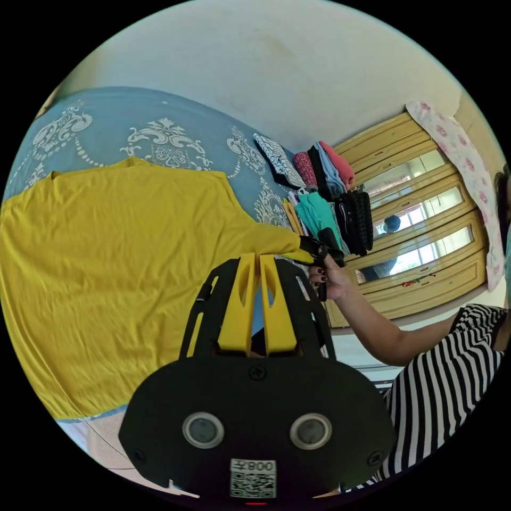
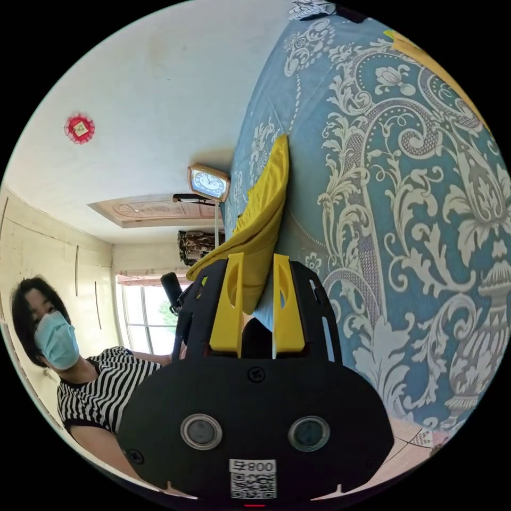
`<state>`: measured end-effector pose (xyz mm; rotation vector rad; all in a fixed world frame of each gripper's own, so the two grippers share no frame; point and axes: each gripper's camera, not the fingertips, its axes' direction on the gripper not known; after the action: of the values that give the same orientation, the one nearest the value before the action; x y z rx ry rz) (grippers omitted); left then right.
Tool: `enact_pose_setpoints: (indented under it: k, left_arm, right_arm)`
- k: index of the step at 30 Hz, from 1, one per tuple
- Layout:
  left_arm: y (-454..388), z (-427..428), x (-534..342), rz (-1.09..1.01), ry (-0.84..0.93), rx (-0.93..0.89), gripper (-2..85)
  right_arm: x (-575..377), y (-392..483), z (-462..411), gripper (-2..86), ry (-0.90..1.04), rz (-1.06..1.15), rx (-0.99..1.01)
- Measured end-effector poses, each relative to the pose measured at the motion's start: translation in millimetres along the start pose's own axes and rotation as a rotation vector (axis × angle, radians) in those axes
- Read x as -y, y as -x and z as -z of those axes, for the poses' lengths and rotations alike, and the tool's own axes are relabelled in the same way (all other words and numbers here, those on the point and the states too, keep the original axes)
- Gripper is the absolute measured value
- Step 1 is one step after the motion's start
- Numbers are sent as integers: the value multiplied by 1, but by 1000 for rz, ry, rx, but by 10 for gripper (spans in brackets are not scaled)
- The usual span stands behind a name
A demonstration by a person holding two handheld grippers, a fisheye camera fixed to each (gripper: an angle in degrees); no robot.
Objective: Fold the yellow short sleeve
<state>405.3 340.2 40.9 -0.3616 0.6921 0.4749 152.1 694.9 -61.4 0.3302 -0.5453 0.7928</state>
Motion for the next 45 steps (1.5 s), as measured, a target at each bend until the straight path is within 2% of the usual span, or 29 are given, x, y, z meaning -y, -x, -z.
enact_pose_setpoints:
  k: [8, 15, 28, 37, 45]
  left_arm:
    - [0, -13, 3, -7, -9, -20, 15]
    - [-4, -24, -2, -47, 35, -35, 14]
    - [-2, -12, -20, -111, 89, -45, 13]
    - [23, 63, -53, -80, 7, -99, 13]
    - [84, 212, -117, 58, -219, -83, 14]
  right_arm:
    - [65, 0, -36, 103, -12, -84, -1]
    - [117, 26, -81, 101, 33, -64, -151]
    - [153, 74, -160, 23, 71, 18, -235]
    - [145, 142, -206, 11, 35, 152, -125]
    - [143, 239, -313, 9, 113, 341, -63]
